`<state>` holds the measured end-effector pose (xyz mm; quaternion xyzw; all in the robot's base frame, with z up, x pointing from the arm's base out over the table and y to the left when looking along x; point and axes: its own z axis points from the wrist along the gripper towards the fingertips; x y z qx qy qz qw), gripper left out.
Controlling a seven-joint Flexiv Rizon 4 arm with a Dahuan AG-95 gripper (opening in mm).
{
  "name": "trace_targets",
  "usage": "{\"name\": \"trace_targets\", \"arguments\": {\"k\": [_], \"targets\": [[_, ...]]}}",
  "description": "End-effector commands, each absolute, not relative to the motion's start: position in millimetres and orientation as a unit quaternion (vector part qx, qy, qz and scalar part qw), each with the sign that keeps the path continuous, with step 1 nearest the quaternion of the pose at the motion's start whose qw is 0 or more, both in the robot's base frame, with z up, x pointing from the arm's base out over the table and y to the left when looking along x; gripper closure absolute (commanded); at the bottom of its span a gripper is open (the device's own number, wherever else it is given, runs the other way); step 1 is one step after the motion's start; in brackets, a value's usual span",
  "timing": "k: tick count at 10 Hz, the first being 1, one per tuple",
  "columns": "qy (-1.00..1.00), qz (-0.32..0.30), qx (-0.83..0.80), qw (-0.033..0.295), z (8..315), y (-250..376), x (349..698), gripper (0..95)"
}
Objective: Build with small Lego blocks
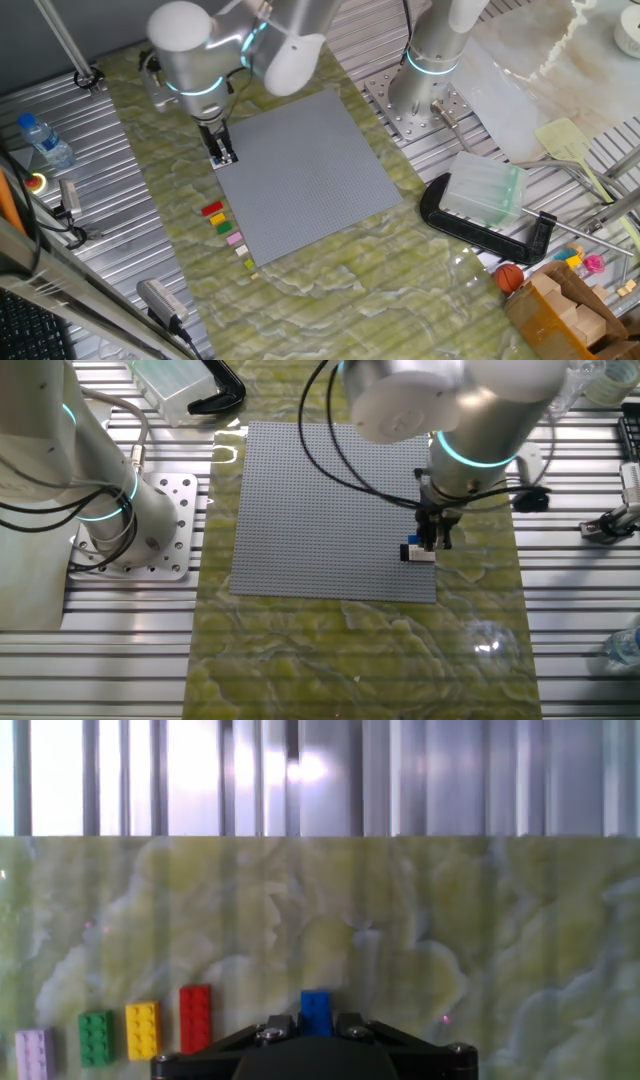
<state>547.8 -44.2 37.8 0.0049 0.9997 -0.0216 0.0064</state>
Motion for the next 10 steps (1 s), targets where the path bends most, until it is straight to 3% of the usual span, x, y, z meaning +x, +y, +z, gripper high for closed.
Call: {"name": "trace_targets", "arguments": {"k": [1, 10], "targets": [[1.000, -0.021, 0.006, 0.011, 33.8, -46.1, 550.4, 95.0], [1.000, -0.018, 0.007, 0.015, 21.8, -50.4, 557.3, 95.0]]}}
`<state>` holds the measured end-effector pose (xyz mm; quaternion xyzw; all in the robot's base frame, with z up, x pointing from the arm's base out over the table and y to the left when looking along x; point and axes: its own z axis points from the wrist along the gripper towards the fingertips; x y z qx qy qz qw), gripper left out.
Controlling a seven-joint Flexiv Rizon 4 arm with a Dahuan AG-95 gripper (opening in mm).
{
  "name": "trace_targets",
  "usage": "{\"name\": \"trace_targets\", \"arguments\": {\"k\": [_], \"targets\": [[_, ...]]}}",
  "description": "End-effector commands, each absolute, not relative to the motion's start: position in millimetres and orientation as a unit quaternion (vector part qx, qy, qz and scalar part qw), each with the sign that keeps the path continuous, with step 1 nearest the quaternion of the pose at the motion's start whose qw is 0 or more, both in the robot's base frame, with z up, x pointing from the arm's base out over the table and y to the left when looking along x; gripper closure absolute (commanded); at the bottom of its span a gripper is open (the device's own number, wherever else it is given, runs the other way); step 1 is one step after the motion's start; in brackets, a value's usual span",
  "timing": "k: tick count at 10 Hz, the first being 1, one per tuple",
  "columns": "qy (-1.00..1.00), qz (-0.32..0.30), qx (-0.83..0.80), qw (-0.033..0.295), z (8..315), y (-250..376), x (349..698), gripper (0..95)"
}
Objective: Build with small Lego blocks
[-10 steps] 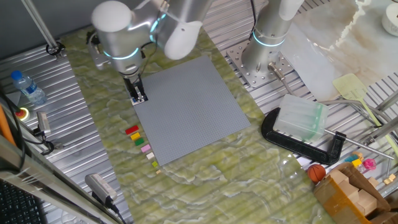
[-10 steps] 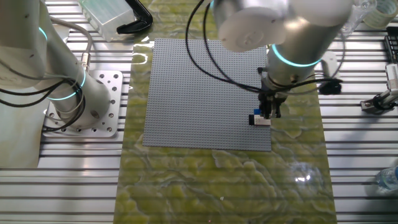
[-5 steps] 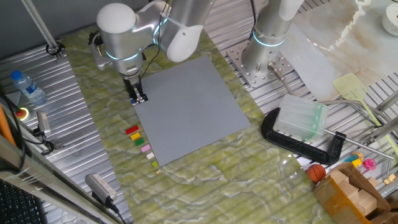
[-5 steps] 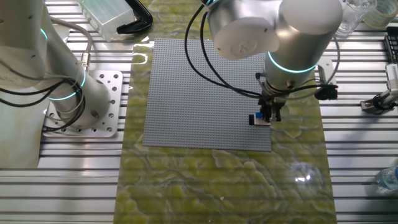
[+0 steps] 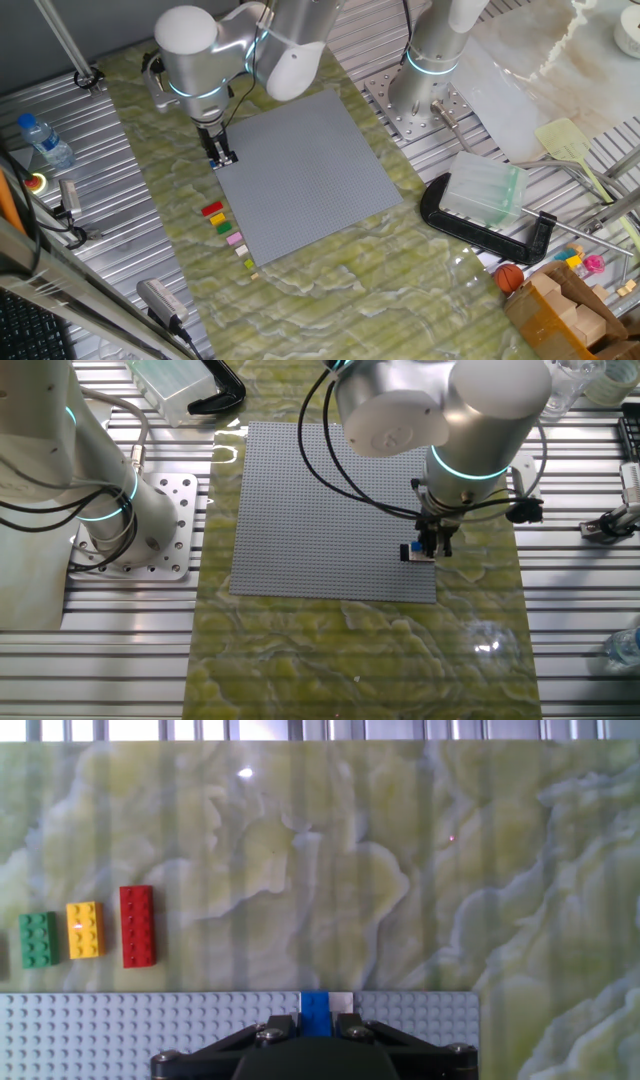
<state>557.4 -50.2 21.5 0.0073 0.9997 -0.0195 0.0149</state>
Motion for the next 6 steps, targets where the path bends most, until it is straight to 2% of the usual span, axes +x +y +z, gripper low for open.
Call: {"name": "trace_targets", "arguments": {"k": [1, 6], "targets": [[1.000, -0.017, 0.009, 0.014, 21.7, -50.4, 557.3, 95.0], [1.000, -0.012, 0.006, 0.006, 20.5, -50.7, 557.6, 95.0]]}}
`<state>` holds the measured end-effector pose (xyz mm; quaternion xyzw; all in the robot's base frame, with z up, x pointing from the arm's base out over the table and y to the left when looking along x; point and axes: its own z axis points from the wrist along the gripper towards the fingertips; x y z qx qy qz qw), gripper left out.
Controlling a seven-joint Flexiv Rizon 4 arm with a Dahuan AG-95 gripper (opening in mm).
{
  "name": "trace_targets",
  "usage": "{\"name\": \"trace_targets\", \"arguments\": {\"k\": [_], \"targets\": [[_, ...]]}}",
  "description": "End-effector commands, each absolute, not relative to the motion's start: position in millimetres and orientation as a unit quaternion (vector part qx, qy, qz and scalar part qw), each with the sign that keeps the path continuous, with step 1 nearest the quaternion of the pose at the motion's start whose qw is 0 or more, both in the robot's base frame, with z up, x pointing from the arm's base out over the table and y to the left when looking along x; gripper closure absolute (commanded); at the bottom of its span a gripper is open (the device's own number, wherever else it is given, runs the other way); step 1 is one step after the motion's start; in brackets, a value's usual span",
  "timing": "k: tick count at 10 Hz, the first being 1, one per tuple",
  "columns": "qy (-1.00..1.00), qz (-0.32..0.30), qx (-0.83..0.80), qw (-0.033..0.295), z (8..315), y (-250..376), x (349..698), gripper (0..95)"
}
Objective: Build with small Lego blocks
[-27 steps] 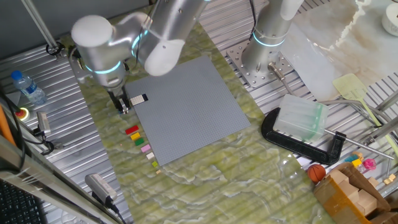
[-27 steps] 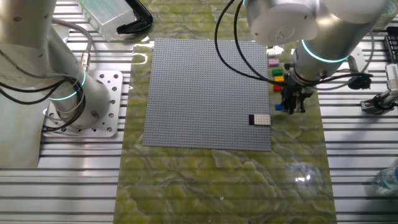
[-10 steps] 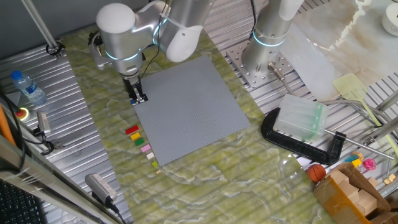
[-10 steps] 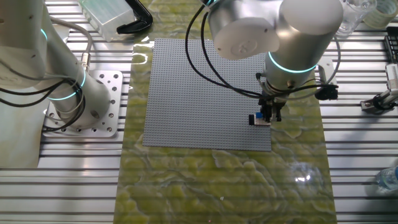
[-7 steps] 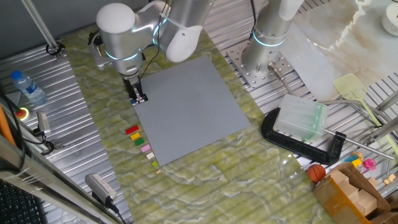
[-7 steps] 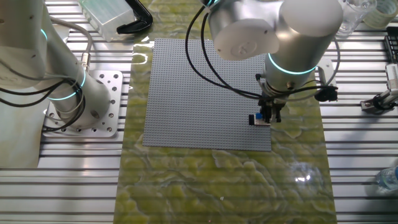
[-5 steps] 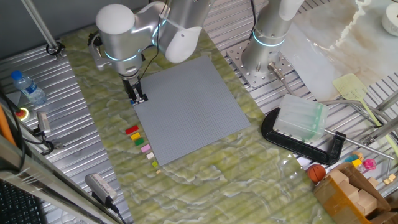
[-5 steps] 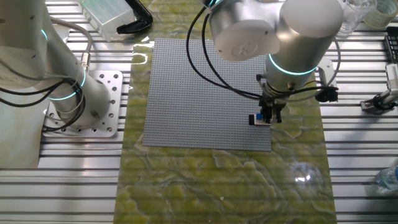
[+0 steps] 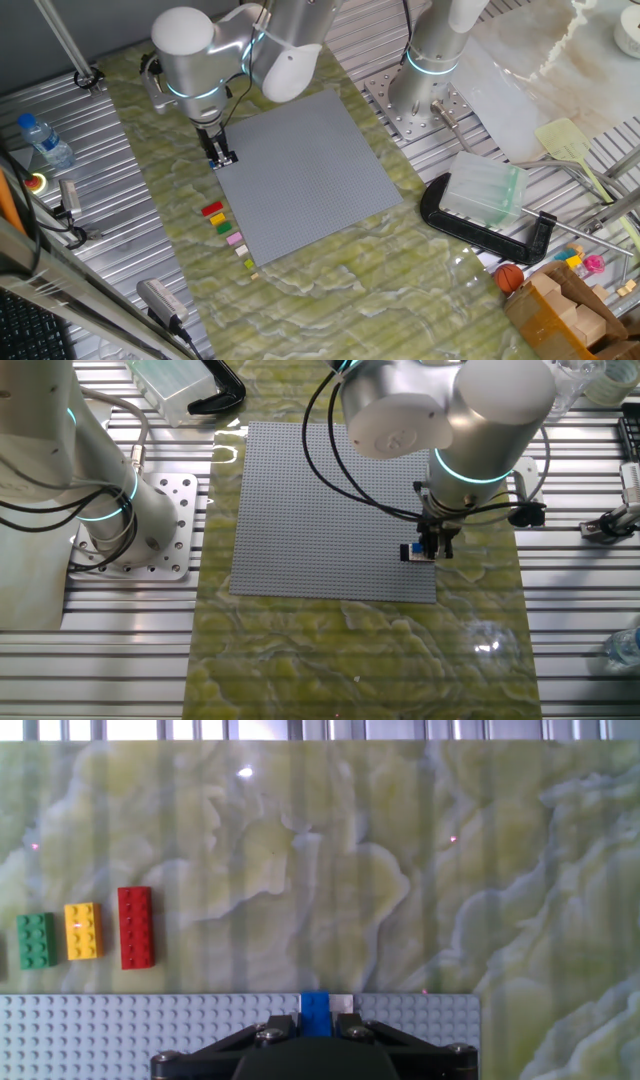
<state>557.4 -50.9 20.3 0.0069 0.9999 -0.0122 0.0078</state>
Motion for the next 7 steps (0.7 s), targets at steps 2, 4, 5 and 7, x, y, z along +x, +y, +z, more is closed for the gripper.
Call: {"name": "trace_targets", "arguments": {"k": [2, 4, 5, 7], "targets": [[1.000, -0.009, 0.006, 0.005, 20.2, -50.6, 557.7, 95.0], [1.000, -0.005, 0.007, 0.002, 17.5, -50.7, 558.6, 95.0], [1.000, -0.002, 0.007, 0.001, 17.2, -50.8, 558.7, 95.0], [1.000, 0.003, 0.013, -0.003, 17.9, -50.4, 558.4, 95.0]]}}
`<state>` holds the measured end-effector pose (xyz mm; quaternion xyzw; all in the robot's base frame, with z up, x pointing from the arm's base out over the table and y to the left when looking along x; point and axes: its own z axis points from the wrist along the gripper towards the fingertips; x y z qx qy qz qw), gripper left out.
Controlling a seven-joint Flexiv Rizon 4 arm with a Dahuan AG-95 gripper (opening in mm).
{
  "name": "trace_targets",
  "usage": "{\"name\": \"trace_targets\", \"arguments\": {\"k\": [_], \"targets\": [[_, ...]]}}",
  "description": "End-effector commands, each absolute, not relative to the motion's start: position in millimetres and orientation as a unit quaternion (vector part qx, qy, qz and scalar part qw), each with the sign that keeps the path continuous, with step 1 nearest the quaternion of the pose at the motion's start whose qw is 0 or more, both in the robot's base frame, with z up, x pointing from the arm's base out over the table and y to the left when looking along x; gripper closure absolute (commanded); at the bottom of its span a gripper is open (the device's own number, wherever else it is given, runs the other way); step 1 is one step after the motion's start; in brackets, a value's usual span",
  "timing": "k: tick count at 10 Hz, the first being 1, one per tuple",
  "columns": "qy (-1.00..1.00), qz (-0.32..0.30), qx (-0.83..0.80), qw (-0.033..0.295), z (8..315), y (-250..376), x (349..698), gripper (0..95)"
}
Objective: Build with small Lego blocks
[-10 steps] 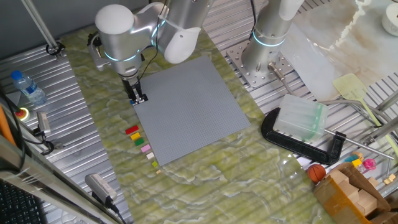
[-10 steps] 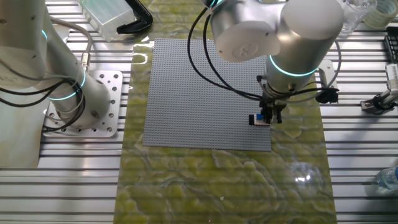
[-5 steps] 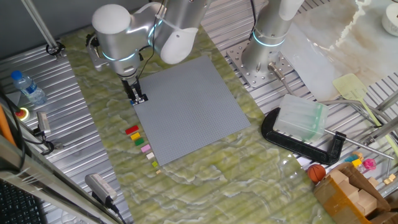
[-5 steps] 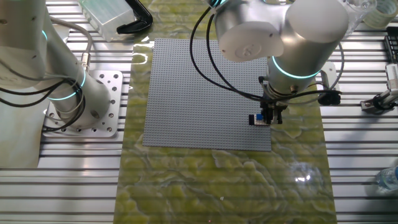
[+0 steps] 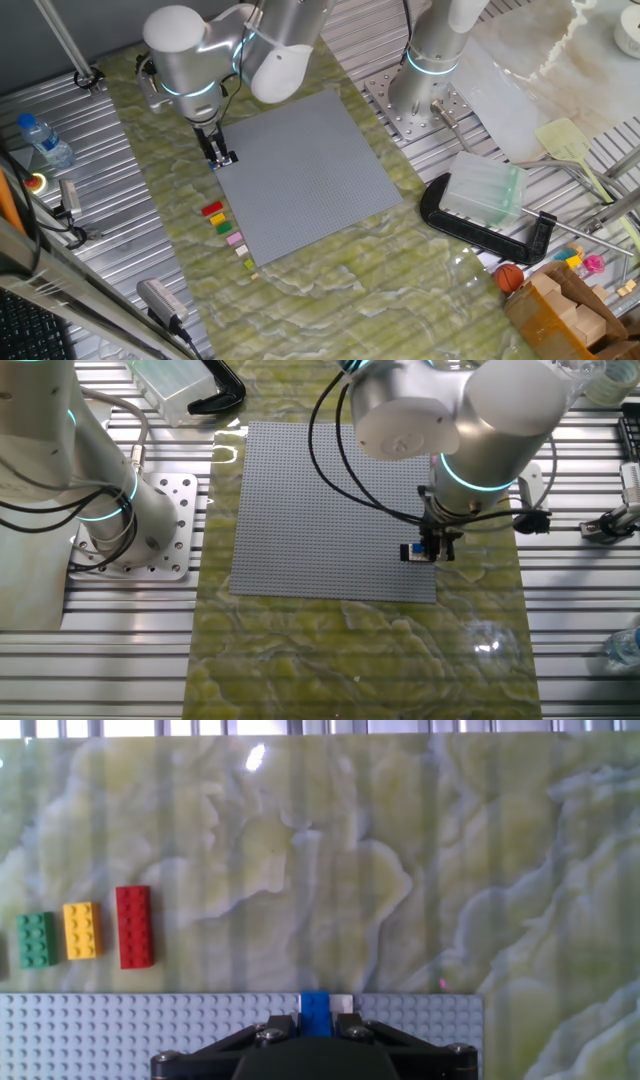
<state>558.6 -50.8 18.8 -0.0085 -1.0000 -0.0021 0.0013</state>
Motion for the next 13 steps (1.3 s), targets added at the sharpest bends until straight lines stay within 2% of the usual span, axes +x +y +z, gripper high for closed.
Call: {"name": "trace_targets", "arguments": {"k": [1, 13], "targets": [[-1.000, -0.006, -0.014, 0.003, 17.7, -50.3, 558.4, 95.0], [-0.999, -0.010, -0.032, 0.027, 19.5, -49.3, 554.9, 95.0]]}}
